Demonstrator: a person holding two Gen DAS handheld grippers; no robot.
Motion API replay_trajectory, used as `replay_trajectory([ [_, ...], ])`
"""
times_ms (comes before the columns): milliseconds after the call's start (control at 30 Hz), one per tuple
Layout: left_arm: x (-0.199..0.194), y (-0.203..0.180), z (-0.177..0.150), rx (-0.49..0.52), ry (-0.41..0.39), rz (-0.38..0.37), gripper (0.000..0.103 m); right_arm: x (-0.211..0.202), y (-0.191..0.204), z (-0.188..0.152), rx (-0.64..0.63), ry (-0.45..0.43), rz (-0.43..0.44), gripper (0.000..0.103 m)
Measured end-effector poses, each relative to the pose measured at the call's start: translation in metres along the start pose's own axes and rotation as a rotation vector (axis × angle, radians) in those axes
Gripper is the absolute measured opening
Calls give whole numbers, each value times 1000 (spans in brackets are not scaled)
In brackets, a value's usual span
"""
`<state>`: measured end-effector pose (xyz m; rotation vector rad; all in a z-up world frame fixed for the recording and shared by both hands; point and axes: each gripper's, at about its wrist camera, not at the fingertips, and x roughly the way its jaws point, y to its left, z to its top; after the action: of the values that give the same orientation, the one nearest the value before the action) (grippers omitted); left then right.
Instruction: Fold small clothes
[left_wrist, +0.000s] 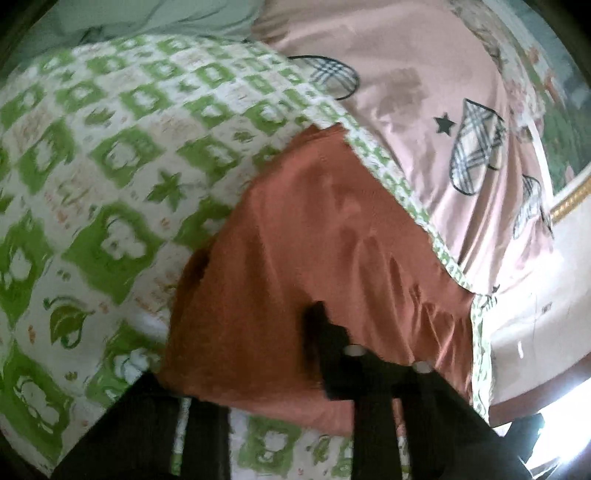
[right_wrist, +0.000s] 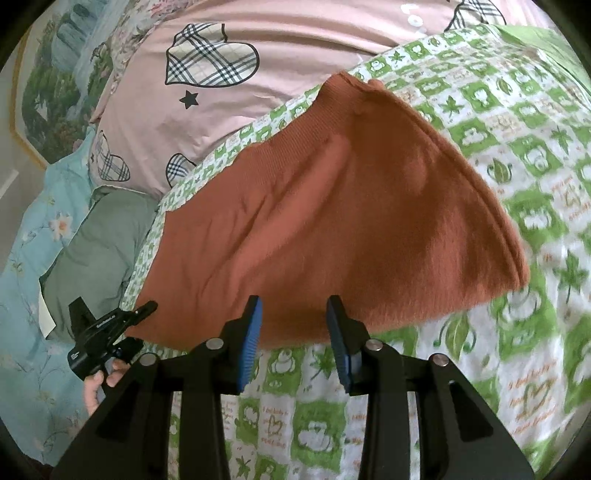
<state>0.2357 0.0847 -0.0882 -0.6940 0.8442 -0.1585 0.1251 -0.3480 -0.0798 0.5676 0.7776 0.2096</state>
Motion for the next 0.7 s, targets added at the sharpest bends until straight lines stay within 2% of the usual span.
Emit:
replay_trajectory([
  [133, -14, -36, 1, 116, -43, -11, 9, 3, -6, 19, 3, 20, 20, 37],
  [233, -22, -79, -5, 228, -60, -62, 8, 8, -15, 36, 26, 54, 65, 38],
  [367, -14, -150, -36, 452, -40, -94, 7, 13, -22, 59, 58, 87, 105, 38],
  [467, 6, -194, -76, 653, -11, -58, 6, 24, -22, 78, 77, 122, 173, 38],
  [500, 13, -203, -87, 706, -5, -45, 6, 30, -22, 83, 91, 142, 206, 40],
  [533, 25, -213, -105, 782, 7, -19, 6, 38, -21, 88, 102, 161, 220, 50],
  [567, 32, -217, -117, 827, 13, 0, 6, 45, -19, 91, 106, 177, 227, 56],
  [600, 40, -221, -126, 868, 21, 22, 6, 52, -16, 94, 106, 192, 235, 68],
  [633, 49, -224, -140, 918, 32, 50, 6, 61, -12, 97, 97, 209, 240, 71],
  [700, 55, -224, -150, 957, 27, 84, 6, 78, -2, 100, 73, 251, 241, 71],
])
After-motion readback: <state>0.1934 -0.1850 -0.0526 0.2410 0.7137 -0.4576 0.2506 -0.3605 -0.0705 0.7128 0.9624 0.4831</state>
